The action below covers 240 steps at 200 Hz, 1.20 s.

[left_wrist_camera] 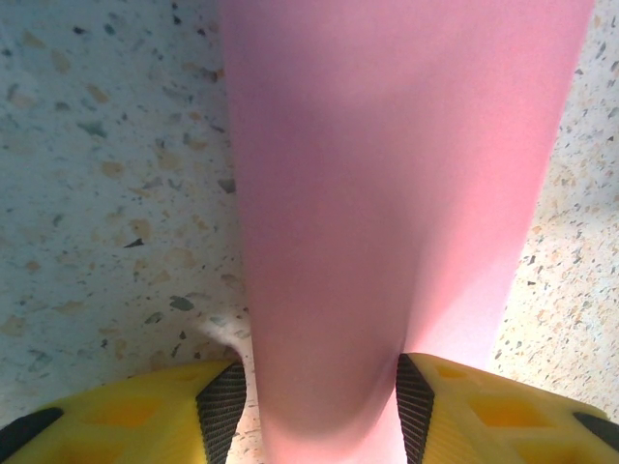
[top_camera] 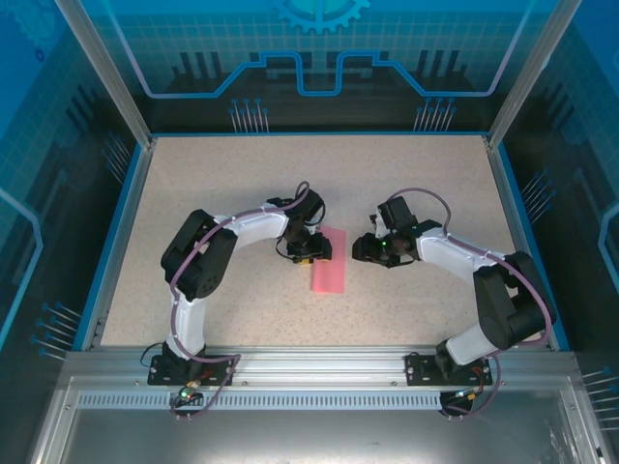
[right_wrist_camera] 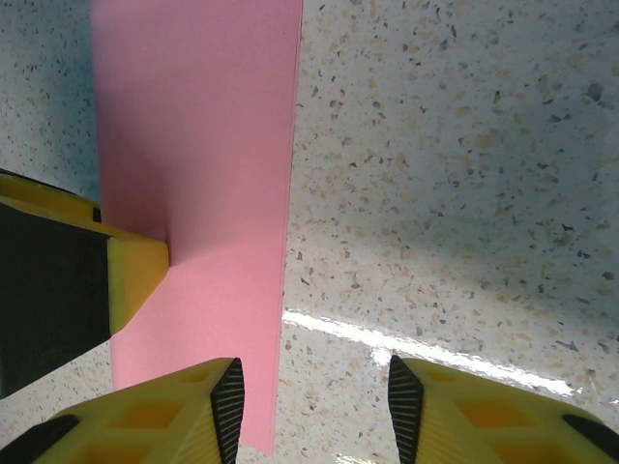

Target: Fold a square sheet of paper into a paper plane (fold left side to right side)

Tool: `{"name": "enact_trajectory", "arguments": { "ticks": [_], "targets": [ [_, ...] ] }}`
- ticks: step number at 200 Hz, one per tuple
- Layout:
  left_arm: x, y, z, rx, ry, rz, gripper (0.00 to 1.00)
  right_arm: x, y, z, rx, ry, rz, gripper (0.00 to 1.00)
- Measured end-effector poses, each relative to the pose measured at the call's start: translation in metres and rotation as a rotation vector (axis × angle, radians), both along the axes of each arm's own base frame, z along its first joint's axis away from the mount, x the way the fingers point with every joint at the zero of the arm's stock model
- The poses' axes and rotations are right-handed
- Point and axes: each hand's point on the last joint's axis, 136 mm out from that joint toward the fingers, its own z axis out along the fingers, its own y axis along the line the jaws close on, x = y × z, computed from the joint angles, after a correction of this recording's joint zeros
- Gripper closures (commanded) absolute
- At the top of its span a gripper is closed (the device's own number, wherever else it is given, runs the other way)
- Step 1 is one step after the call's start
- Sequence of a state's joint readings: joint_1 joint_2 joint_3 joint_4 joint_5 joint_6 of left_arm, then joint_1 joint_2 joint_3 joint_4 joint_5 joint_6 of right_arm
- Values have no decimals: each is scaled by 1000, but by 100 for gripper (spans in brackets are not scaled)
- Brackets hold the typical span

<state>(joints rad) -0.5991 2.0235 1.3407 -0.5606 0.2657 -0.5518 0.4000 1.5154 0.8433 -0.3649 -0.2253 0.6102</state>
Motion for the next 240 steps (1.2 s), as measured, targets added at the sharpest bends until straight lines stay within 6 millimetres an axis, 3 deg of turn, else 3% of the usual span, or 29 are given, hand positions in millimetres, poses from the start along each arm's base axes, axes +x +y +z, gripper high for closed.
{"name": "enact_trajectory", "arguments": {
  "ticks": [240],
  "targets": [
    [0,0,-1,9,23,22,49,-1,2,1,12,9,-2,55]
  ]
}}
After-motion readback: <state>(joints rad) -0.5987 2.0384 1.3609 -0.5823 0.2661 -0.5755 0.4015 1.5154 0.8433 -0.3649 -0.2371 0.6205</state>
